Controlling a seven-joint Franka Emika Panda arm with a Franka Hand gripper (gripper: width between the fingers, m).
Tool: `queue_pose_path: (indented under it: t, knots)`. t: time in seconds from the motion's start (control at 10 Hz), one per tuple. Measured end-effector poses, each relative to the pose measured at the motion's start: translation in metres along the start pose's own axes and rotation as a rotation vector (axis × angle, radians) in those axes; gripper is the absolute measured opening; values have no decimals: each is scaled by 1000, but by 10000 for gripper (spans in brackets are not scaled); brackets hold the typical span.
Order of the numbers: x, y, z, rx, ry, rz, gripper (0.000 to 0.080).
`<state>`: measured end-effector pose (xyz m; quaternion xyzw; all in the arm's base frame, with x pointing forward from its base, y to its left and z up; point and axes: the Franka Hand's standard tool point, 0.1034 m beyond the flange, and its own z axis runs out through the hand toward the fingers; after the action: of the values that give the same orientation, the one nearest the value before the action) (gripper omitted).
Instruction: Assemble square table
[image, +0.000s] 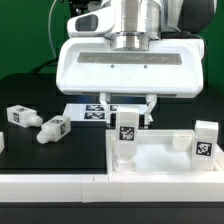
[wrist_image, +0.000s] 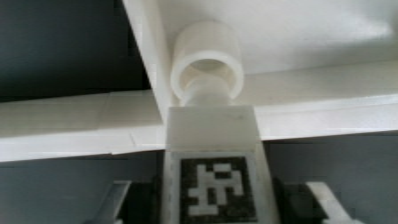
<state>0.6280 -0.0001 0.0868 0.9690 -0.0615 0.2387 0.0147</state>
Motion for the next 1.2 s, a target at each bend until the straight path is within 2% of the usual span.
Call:
queue_pose_path:
  t: [0.2, 0.5, 0.9, 1.2]
  knots:
    - [-1, -3, -1, 4, 1, -3, 284]
    - [-6, 0, -6, 3, -13, 1, 284]
    - [-7, 2, -4, -2, -3, 1, 284]
    - [-9, 0, 5, -3, -9, -4, 284]
